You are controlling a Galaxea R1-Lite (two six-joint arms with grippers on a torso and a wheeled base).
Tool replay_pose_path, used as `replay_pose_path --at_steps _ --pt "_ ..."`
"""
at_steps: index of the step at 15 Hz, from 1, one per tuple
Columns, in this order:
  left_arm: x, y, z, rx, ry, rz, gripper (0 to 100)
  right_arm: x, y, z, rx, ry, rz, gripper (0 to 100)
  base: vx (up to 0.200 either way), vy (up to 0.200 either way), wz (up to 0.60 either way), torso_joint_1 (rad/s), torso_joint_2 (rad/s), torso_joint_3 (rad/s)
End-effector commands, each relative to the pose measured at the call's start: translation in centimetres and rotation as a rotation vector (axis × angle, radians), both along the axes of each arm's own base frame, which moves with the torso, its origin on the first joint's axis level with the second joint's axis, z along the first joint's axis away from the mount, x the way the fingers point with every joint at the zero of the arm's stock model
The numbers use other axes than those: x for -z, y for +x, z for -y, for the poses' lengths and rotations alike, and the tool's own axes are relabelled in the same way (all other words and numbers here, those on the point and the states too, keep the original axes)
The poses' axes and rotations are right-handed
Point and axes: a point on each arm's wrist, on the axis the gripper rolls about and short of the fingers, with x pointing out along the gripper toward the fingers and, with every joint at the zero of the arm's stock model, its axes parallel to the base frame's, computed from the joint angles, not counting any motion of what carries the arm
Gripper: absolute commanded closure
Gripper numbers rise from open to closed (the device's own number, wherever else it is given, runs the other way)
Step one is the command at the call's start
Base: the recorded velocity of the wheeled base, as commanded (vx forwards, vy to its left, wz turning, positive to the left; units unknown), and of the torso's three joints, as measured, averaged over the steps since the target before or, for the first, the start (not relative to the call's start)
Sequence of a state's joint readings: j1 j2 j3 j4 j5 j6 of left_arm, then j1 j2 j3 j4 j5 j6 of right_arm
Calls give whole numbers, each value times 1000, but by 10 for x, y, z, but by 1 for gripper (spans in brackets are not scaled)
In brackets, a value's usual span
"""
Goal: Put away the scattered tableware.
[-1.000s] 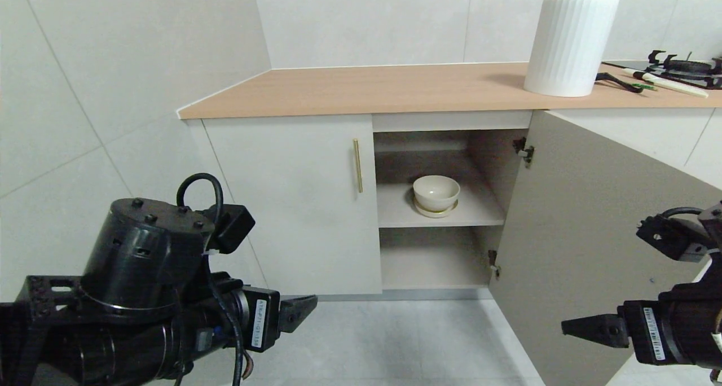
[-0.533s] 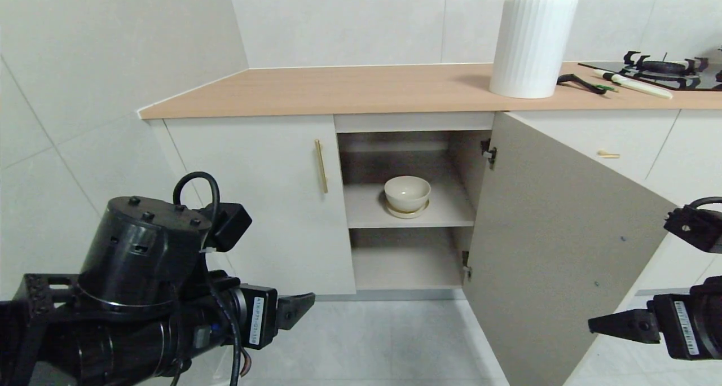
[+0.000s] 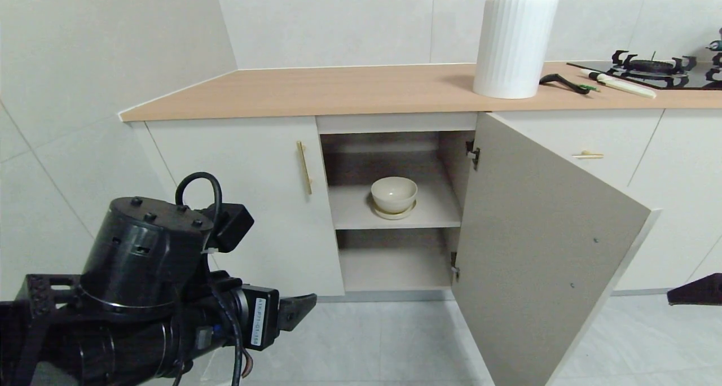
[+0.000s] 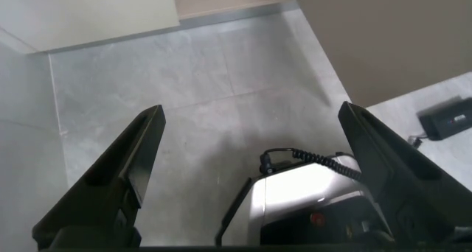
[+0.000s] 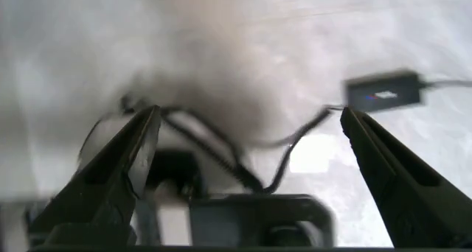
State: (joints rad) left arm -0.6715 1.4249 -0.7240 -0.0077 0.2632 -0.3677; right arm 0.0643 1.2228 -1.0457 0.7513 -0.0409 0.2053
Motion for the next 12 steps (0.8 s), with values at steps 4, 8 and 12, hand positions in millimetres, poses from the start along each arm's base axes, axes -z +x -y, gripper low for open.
replay_pose_path --at_steps 4,8,12 --pt "0 1 0 -4 -1 -2 0 22 52 40 165 -30 -70 0 0 0 0 0 0 0" --pt "-1 1 0 -5 -9 3 0 62 92 48 209 -3 -75 0 0 0 0 0 0 0" --pt "-4 3 -1 -20 -28 24 0 86 119 38 250 105 -55 0 0 0 0 0 0 0"
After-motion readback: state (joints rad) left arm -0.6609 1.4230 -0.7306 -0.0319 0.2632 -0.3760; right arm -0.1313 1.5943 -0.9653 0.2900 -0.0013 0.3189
